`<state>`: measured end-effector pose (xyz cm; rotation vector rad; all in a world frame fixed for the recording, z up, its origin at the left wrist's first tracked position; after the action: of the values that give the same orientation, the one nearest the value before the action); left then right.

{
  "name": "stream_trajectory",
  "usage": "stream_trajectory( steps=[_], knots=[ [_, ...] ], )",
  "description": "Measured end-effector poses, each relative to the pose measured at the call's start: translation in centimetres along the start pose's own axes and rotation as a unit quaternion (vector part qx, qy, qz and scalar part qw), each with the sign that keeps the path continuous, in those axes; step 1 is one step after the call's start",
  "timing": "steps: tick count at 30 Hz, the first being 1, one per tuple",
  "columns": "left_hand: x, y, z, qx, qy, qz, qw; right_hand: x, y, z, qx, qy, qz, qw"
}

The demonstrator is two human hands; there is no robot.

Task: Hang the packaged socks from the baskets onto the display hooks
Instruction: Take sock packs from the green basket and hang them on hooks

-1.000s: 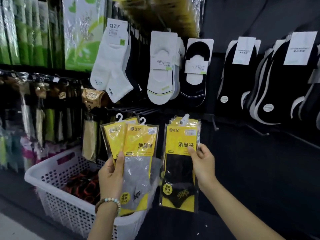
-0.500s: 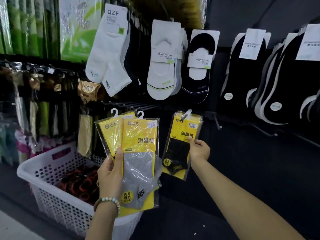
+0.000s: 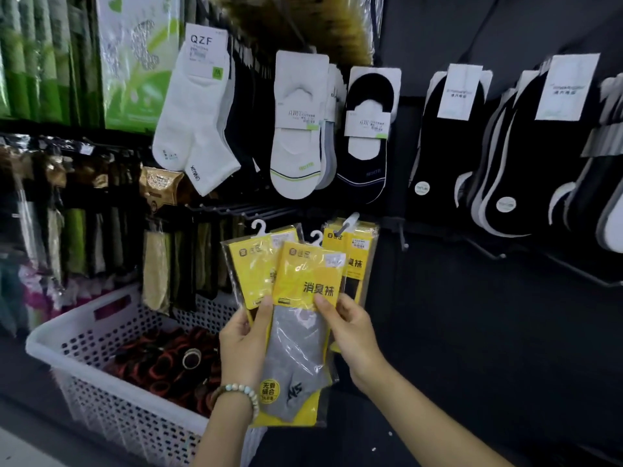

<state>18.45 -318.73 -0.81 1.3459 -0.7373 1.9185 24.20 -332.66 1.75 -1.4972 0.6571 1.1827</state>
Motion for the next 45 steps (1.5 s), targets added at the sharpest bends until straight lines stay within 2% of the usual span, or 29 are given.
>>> stream_trajectory(
  steps=[3, 6, 12, 18, 23, 29, 32, 34, 37, 39, 41, 43, 45],
  knots=[
    [0.2, 0.2, 0.4, -0.015, -0.012, 0.010, 1.000, -0.5, 0.7, -0.7, 0.041, -0.036, -0.017, 0.998],
    [0.4, 0.4, -0.1, 0.005, -0.028, 0.035, 0.999, -0.2, 1.0, -1.8, 0.084, -0.056, -0.014, 0.995],
    [0.7, 0.2, -1.7, 0.056, -0.044, 0.037, 0.997, -0.5, -0.7, -3.9, 0.112, -0.009, -0.014, 0.994],
    [1.0, -1.2, -2.5, 0.066, -0.056, 0.049, 0.995, -0.5, -4.2, -4.1, 0.109, 0.102, -0.006, 0.989],
    [1.4, -1.3, -2.3, 0.054, -0.077, 0.062, 0.994, 1.2, -7.1, -5.1, 0.166, 0.122, 0.044, 0.978],
    [1.0, -1.3, -2.1, 0.048, -0.062, 0.049, 0.996, 4.0, -7.8, -7.2, 0.240, 0.091, 0.151, 0.955],
    [0.7, -1.3, -1.7, 0.032, -0.052, 0.039, 0.997, 4.7, -6.4, -8.0, 0.266, 0.095, 0.152, 0.947],
    [0.4, -1.1, -1.2, 0.019, -0.057, 0.036, 0.998, 4.2, -5.2, -7.4, 0.232, 0.065, 0.139, 0.961],
    [-0.5, -1.2, -0.4, -0.004, -0.063, 0.022, 0.998, 2.1, -3.5, -5.0, 0.098, 0.041, 0.098, 0.990],
    [-1.0, -1.0, 0.4, -0.035, -0.078, 0.020, 0.996, 0.9, -2.3, -3.4, 0.009, 0.031, 0.071, 0.997],
    [-1.4, -0.5, 1.4, -0.069, -0.088, 0.024, 0.993, 0.2, -1.2, -2.3, -0.045, 0.002, 0.062, 0.997],
    [-1.5, 0.0, 2.4, -0.099, -0.098, 0.034, 0.990, 0.0, -0.5, -2.1, -0.049, -0.026, 0.049, 0.997],
    [-1.7, 0.3, 3.1, -0.114, -0.092, 0.036, 0.989, -0.2, -0.3, -2.5, -0.018, -0.039, 0.024, 0.999]
  ],
)
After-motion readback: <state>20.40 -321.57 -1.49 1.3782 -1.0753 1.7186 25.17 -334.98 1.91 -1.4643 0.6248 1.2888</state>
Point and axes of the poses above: each hand's wrist, its own y-axis away from the middle knuckle, its own z-axis out of the palm, x = y × z, the point moved 3 cm from there along -y, towards the middle knuckle, and after that the axes turned 10 degrees about -z, right-handed, at the moved point
